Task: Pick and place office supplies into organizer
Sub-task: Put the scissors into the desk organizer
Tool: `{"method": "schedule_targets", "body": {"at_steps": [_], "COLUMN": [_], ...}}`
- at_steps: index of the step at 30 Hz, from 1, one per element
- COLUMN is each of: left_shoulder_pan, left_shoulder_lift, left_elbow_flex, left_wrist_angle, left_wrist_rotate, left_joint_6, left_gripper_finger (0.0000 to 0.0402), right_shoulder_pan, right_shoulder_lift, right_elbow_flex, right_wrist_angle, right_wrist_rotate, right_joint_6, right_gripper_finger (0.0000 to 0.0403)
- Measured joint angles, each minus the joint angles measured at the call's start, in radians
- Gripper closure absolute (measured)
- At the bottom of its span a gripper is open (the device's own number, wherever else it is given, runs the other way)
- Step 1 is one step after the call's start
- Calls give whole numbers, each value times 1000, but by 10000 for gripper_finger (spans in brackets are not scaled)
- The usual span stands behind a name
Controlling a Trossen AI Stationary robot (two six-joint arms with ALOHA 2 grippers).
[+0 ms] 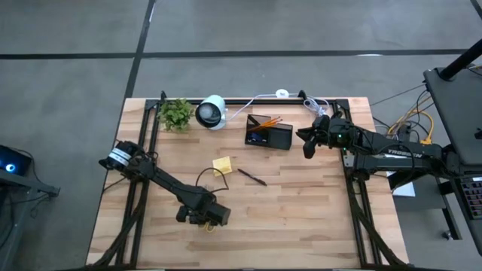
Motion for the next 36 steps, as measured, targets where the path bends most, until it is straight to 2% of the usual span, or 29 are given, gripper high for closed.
{"method": "schedule_targets", "body": {"at_steps": [6, 15, 36], "left_shoulder_pan": [0, 0, 1], "left_shoulder_lift": [1, 0, -104], "left_elbow_flex": [-1, -2, -4], "left_wrist_angle": [0, 1, -11], "left_wrist_rotate": [-2, 22, 4], "left_joint_6": [1, 68, 196], "left_gripper_finger": [246, 348, 348], "right_shoulder_pan": [0, 0, 0], "right_shoulder_lift": [0, 0, 0], "right_elbow_flex": [0, 0, 0], "right_wrist_angle": [0, 0, 0], "right_wrist_rotate": [0, 0, 0], "right_joint_6": [0, 0, 0], "right_gripper_finger": [346, 346, 346]}}
